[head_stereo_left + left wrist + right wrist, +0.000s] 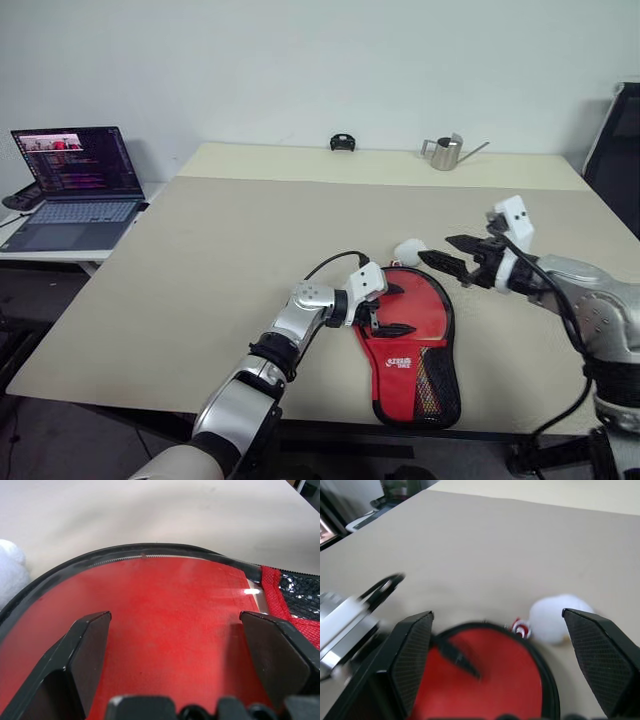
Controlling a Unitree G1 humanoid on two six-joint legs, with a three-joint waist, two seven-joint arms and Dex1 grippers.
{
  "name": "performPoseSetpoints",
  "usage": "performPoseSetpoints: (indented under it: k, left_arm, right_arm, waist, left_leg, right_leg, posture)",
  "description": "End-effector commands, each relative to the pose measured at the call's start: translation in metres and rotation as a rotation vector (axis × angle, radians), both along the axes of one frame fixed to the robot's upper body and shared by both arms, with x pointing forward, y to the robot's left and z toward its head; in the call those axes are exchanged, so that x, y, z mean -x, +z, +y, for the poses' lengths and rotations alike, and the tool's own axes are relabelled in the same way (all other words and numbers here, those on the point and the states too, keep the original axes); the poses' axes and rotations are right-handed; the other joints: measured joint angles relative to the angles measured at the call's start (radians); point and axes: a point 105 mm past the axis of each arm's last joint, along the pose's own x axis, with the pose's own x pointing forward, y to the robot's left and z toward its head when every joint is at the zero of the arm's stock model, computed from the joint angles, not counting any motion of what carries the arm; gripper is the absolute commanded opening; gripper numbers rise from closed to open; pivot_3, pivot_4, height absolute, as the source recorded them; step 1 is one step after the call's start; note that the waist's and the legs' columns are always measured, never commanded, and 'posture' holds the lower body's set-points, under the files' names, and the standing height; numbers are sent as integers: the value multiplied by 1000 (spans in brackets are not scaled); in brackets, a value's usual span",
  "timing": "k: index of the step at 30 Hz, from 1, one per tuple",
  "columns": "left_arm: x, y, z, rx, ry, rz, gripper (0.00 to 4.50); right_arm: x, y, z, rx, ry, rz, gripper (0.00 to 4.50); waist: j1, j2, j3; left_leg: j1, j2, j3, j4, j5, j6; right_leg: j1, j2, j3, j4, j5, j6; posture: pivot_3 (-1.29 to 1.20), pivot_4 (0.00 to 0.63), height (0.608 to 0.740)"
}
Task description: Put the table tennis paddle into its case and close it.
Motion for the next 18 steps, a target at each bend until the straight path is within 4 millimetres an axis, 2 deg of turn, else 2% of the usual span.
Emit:
performPoseSetpoints:
  k: [1,5,11,18]
  left_arm:
    - [6,-16,0,-34,0,41,4471]
    - [6,-16,0,-31,-1,41,4471]
    - [9,-16,-1,-28,-5,38,4471]
    - [12,-15,-3,-24,-10,38,4471]
  right_arm:
    - [-23,3,4,27,-35,-41,4500]
    - [-56,-10,8,78,-93,-46,4500]
    - [-93,-27,17,103,-174,-48,4500]
    - [-109,-49,12,172,-273,-31,4500]
  waist:
    - [1,0,0]
    - [-2,1,0]
    - [-4,1,-1]
    - [-4,1,-1]
  left_leg:
    - [0,0,0,0,0,0]
    - [0,0,0,0,0,0]
    - [0,0,1,0,1,0]
    - [-1,0,1,0,1,-2]
  right_leg:
    - [0,0,0,0,0,0]
    - [0,0,0,0,0,0]
    - [-1,0,0,0,0,0]
    - [-2,-1,1,-1,0,0]
  posture:
    - [0,150,740]
    - [0,150,740]
    - [0,150,740]
    - [0,150,740]
